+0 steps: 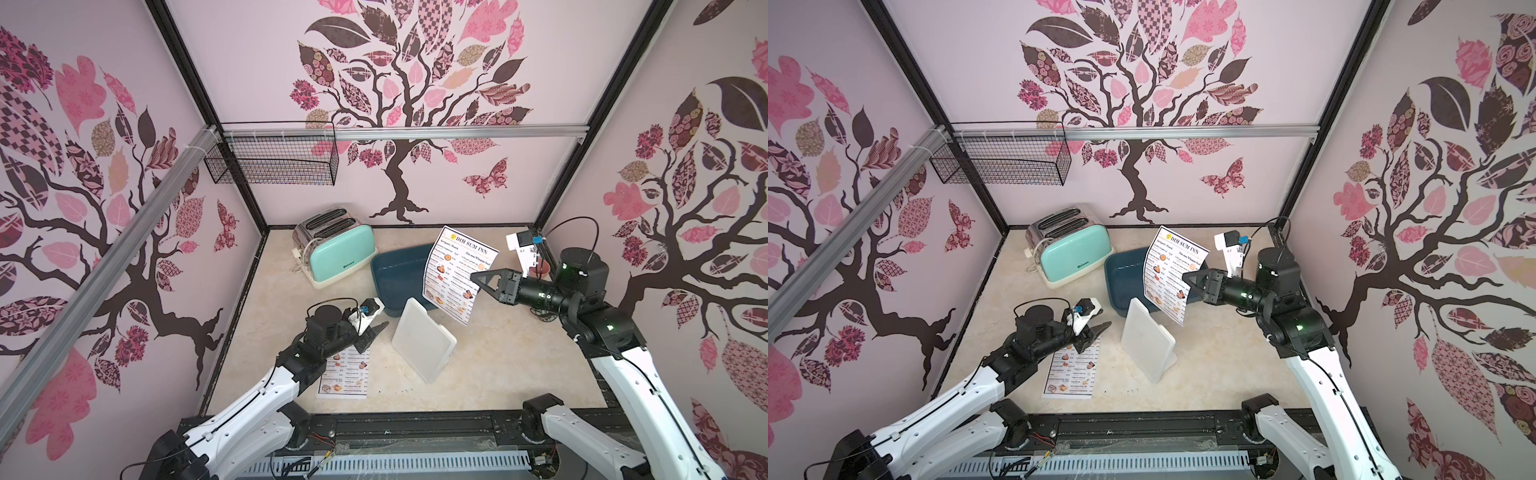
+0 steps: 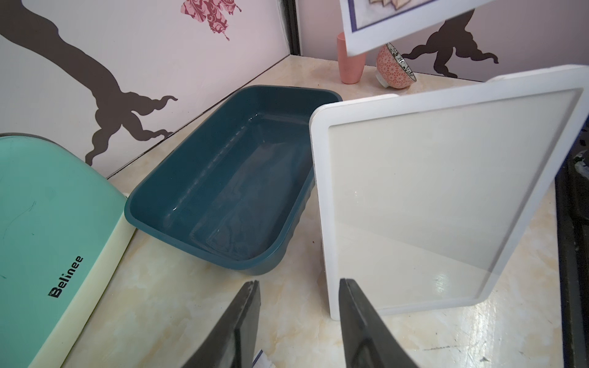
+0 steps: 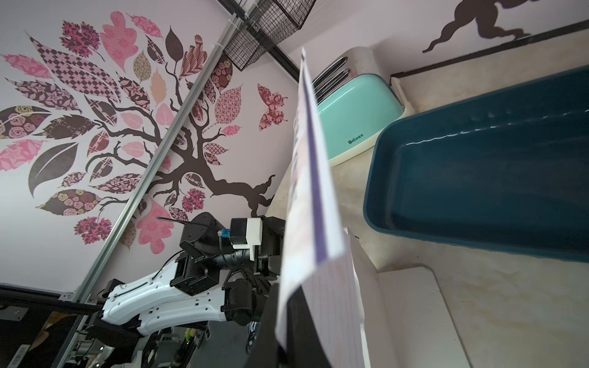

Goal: Replace the menus in the menu holders
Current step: Insert the menu into the menu holder.

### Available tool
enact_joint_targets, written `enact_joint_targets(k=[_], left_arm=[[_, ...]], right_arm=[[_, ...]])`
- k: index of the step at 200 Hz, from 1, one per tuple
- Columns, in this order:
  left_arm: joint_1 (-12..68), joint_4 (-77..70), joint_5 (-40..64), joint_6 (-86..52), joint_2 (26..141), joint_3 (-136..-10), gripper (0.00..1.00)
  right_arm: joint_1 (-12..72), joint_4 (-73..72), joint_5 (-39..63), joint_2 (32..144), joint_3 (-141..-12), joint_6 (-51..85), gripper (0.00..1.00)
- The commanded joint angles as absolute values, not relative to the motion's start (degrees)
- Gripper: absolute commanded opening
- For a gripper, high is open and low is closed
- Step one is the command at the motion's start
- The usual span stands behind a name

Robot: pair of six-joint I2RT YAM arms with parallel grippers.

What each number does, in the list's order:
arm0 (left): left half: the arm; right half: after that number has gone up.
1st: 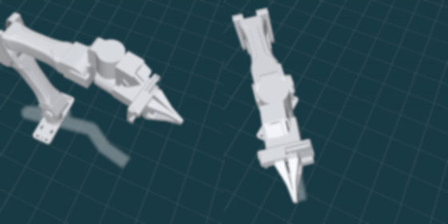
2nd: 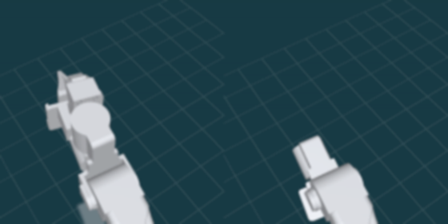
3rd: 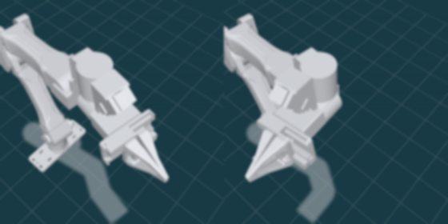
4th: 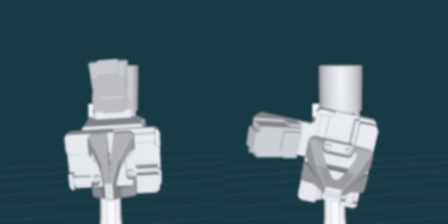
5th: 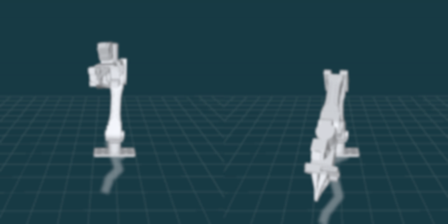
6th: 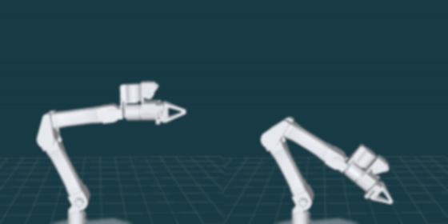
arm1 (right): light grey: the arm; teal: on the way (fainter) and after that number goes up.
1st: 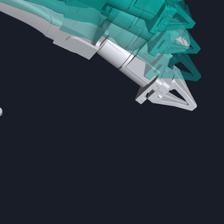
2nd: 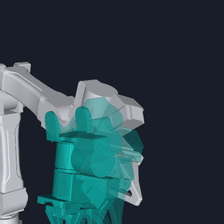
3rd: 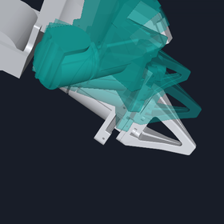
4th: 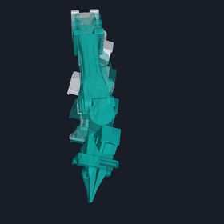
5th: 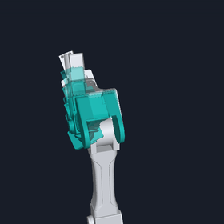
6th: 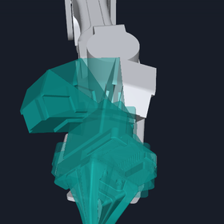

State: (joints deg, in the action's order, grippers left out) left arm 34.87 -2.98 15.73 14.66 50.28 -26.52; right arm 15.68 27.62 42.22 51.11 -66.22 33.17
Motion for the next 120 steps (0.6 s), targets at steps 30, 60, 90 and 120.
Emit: enact_joint_targets(k=[30,60,90,120], left_arm=[[35.1,-4.3,15.9,13.9,50.5,-26.3,0.46],[35.0,-4.3,16.1,14.4,50.7,-26.3,0.46],[35.1,-4.1,15.9,14.9,50.6,-26.2,0.46],[35.0,-3.8,15.9,15.3,50.4,-26.1,0.46]], right_arm=[[16.0,22.2,47.7,50.8,-63.9,38.1,0.00],[16.0,20.8,47.9,50.7,-62.2,38.6,0.00],[16.1,20.6,48.3,50.8,-60.7,38.3,0.00],[16.1,22.4,46.8,50.9,-60.8,36.1,0.00]])
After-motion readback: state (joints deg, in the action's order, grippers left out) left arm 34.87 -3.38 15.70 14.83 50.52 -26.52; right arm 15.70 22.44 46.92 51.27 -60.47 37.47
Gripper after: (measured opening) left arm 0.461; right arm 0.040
